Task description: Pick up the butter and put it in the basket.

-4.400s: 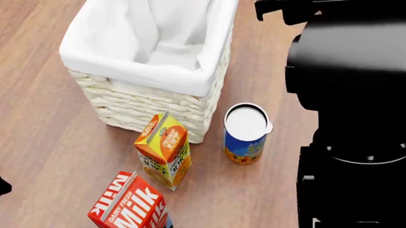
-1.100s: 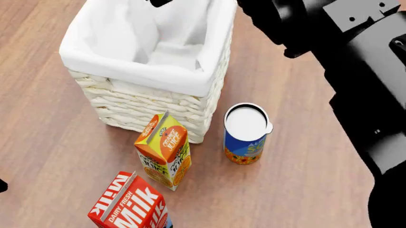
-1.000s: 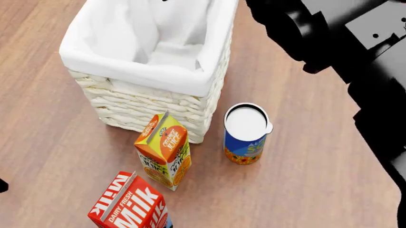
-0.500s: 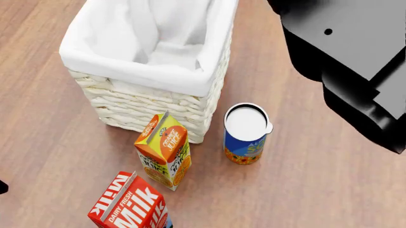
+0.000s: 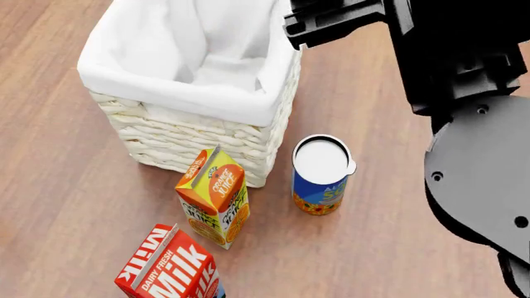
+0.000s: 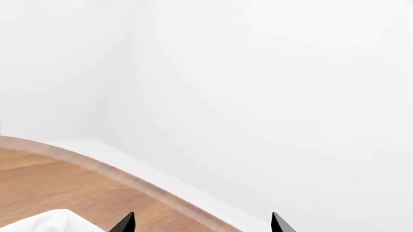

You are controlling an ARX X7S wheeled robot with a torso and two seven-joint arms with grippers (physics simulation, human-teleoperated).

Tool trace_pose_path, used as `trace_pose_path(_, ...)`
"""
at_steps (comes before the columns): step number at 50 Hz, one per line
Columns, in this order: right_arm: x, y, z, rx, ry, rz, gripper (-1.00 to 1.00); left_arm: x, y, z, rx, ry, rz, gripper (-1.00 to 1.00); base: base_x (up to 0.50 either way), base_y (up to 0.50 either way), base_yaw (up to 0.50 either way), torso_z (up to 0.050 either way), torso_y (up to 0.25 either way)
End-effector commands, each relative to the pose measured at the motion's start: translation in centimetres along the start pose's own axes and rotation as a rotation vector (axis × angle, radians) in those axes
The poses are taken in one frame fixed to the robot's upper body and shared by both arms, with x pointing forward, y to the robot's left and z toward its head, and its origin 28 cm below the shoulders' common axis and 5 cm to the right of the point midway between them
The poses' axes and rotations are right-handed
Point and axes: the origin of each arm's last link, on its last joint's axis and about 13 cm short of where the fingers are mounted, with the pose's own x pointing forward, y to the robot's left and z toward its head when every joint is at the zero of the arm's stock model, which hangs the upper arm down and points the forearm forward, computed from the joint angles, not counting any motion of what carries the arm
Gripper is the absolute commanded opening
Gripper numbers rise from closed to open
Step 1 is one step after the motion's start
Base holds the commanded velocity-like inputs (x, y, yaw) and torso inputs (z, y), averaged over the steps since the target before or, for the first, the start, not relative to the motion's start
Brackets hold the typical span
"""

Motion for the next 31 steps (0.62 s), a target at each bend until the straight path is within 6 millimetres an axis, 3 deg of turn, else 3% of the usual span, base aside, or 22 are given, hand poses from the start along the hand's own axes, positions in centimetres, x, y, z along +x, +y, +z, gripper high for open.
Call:
trace_pose_path(1, -4.6, 0.0, 0.4, -0.012, -0.041, -0.039, 1.0, -0.7, 0.1, 1.4, -0.057, -0.06, -0.029, 1.0, 0.0, 0.0, 0.0, 0.0, 0.0)
trace_pose_path(14, -9.5, 0.6, 0.9, -0.047, -0.046, -0.048, 1.0, -2.3, 0.3, 3.9, -0.131, -0.226, -0.063, 1.0, 0.0, 0.0, 0.0, 0.0, 0.0)
trace_pose_path(31, -13.8, 2.0, 1.6, -0.14, -0.049, -0.042, 1.0, -3.6, 1.0, 5.8, -0.19, -0.324, -0.099, 1.0, 0.0, 0.0, 0.0, 0.0, 0.0)
